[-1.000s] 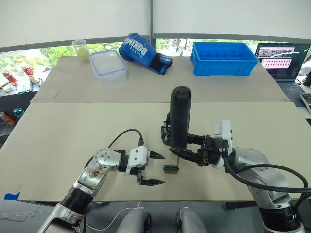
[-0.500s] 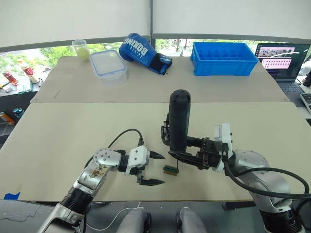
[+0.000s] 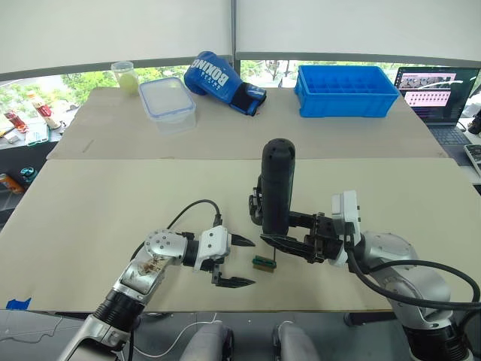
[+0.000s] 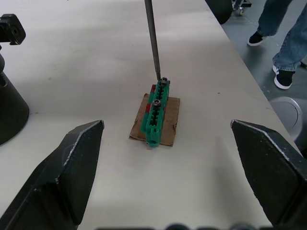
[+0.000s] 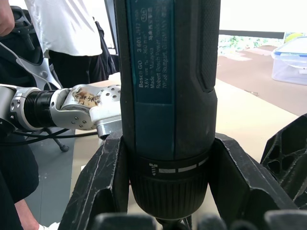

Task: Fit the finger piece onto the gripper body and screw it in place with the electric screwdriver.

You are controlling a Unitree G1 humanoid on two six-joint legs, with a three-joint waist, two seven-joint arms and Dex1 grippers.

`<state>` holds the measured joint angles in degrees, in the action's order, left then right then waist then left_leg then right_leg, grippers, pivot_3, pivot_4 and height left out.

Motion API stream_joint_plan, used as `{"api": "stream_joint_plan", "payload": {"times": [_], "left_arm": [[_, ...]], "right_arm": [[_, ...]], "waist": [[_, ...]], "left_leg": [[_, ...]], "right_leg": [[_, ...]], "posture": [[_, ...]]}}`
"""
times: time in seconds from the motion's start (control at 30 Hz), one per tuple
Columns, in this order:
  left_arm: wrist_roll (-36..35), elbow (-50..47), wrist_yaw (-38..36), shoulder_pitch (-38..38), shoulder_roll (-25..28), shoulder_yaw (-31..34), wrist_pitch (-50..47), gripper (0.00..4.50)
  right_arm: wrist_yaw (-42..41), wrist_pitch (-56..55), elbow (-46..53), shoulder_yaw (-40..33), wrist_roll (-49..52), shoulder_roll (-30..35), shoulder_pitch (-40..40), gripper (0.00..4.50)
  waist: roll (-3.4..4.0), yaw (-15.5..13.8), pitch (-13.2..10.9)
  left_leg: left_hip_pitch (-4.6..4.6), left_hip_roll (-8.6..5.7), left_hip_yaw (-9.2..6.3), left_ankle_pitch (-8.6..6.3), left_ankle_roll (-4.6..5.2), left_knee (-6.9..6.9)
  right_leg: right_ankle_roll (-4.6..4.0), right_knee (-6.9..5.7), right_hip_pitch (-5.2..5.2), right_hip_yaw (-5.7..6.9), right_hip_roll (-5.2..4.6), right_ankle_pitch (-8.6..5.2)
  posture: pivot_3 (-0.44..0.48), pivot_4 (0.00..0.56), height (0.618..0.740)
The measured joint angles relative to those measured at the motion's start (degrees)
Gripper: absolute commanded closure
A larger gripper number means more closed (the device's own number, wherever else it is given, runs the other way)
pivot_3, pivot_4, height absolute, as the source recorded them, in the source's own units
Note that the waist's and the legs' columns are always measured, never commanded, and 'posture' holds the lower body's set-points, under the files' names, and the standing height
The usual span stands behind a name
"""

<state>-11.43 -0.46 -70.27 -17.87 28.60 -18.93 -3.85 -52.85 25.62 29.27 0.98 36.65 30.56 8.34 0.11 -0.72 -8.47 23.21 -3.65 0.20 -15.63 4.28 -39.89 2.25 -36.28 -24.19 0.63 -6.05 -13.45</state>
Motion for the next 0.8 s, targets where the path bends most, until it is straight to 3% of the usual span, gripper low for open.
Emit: {"api": "stream_joint_plan", "payload": {"times": [0.8], "left_arm": [[0.0, 0.0, 0.8, 0.01, 0.0, 0.0, 0.0, 0.0]], "right_arm": [[-2.04, -4.03, -1.67, 1.74, -3.98, -0.16, 0.0, 2.58]], "waist": [[0.0, -0.01, 0.0]], "left_leg": [[0.0, 0.0, 0.0, 0.0, 0.0, -0.01]], "right_leg": [[0.0, -0.01, 0.0, 0.0, 0.01, 0.0]], "posture": [[0.0, 0.15, 0.74]]}}
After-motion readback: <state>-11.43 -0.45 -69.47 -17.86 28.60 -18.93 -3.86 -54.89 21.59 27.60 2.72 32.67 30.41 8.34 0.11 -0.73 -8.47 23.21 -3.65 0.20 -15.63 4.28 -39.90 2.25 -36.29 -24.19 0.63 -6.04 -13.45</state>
